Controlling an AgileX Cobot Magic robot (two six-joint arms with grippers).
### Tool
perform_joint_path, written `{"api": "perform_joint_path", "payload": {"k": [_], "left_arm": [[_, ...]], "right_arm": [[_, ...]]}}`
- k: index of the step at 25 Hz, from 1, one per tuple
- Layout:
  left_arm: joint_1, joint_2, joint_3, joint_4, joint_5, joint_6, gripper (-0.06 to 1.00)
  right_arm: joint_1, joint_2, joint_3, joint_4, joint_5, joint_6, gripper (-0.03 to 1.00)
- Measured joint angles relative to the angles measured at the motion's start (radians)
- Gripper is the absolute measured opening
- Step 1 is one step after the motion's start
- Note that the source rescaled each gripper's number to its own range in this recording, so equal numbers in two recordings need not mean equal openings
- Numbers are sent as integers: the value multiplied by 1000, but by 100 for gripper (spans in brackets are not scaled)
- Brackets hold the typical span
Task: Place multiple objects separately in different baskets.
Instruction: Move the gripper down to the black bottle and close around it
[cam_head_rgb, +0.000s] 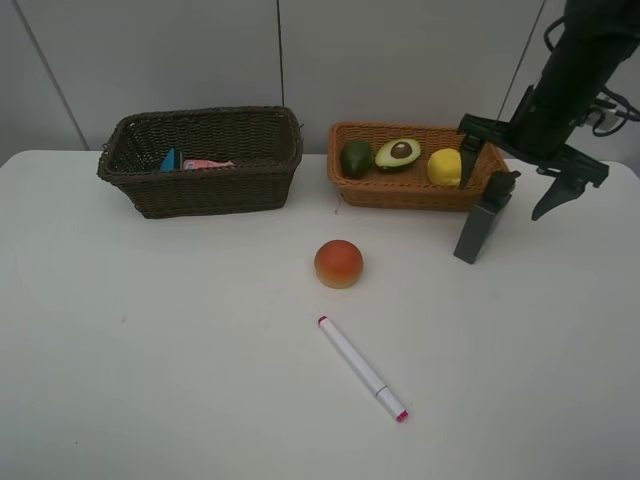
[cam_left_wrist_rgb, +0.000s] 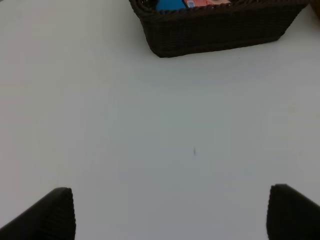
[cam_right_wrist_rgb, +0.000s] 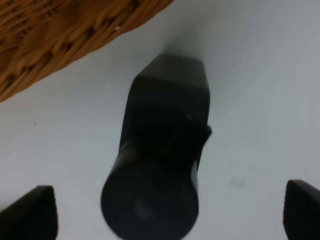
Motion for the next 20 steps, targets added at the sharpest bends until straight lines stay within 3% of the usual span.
{"api": "perform_joint_path", "payload": {"k": [8, 10, 14, 15, 20], "left_arm": [[0, 0, 0, 0, 0, 0, 97], [0, 0, 0, 0, 0, 0, 97], [0, 0, 0, 0, 0, 0, 97], [0, 0, 0, 0, 0, 0, 97], [0, 0, 0, 0, 0, 0, 97]], "right_arm": [[2, 97, 0, -32, -30, -10, 96], [9, 101, 0, -35, -36, -12, 84], [11, 101, 0, -29, -36, -13, 37], [11, 101, 0, -30, -33, -13, 33], [11, 101, 0, -30, -26, -65, 33]]}}
